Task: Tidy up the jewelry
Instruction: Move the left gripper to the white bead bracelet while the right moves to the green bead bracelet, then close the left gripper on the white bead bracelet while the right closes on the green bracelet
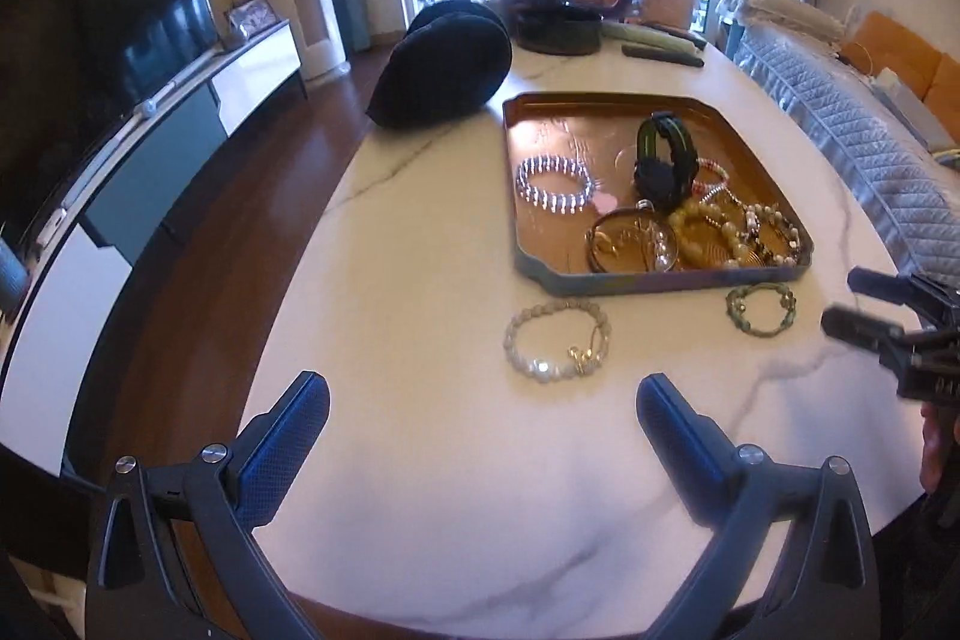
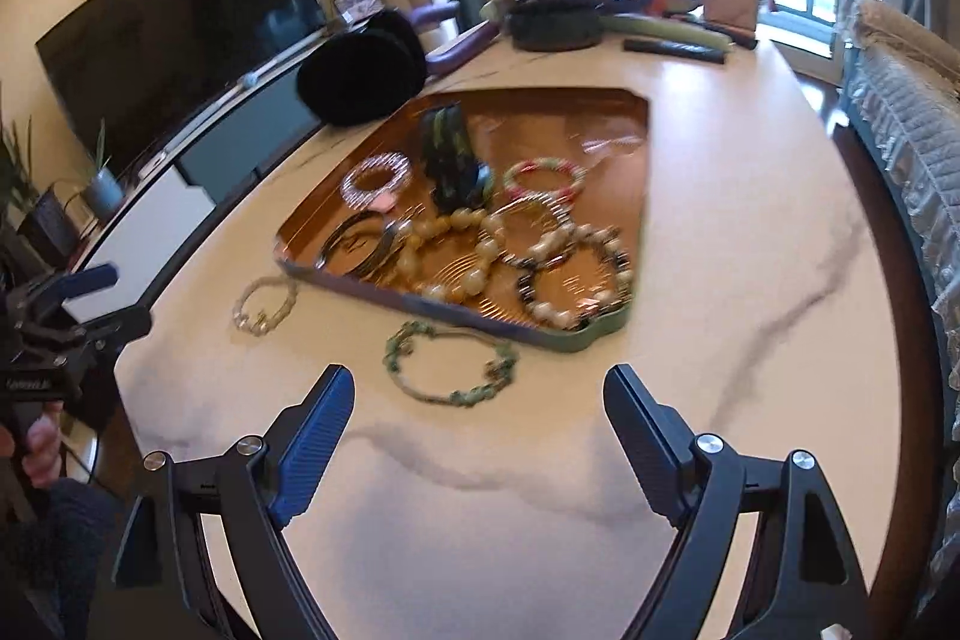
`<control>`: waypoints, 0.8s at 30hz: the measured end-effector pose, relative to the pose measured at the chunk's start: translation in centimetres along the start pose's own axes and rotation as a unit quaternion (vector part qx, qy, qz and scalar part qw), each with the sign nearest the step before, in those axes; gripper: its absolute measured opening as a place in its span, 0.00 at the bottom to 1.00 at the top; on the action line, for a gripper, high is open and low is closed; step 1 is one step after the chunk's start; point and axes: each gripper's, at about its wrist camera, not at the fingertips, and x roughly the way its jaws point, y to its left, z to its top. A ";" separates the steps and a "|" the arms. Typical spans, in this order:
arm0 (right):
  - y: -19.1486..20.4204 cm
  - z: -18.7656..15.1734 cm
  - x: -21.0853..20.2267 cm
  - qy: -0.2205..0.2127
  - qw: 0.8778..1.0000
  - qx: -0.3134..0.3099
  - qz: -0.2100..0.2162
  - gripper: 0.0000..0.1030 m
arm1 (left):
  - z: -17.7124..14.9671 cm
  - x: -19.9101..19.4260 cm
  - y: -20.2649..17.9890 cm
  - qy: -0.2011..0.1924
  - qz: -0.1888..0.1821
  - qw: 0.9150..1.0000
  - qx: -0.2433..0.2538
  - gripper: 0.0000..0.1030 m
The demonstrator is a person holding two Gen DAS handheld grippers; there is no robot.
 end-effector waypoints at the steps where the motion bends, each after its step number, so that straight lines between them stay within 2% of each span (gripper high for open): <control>1: 0.4 -0.1 0.1 0.000 1.000 -0.007 -0.001 0.81 | 0.0 0.2 0.0 -0.005 0.000 1.000 0.000 0.99; 5: 1.3 -0.1 0.5 0.007 1.000 -0.021 -0.003 0.81 | 0.1 2.5 0.5 0.022 -0.007 1.000 -0.014 0.99; 7: 1.5 -0.3 0.5 0.010 1.000 -0.021 0.000 0.81 | 0.6 3.2 0.9 0.017 -0.001 1.000 -0.017 0.99; 13: 2.5 -0.4 0.0 0.000 0.998 -0.062 -0.007 0.81 | 1.8 4.8 2.0 0.007 -0.017 0.999 -0.034 0.96; 15: 2.2 -0.3 0.3 0.000 0.998 -0.063 -0.012 0.80 | 1.9 5.4 2.3 0.009 -0.012 0.999 -0.036 0.90; 18: 1.4 -0.1 1.1 0.015 0.999 -0.048 -0.005 0.71 | 2.1 6.7 2.5 0.021 -0.006 0.999 -0.042 0.79; 23: 0.4 0.1 1.9 0.031 0.999 -0.030 0.012 0.52 | 2.2 8.4 1.7 0.040 -0.030 0.998 -0.033 0.69; 24: 0.5 0.1 1.9 0.031 0.999 -0.032 0.013 0.51 | 2.1 8.6 1.2 0.043 -0.037 0.998 -0.022 0.65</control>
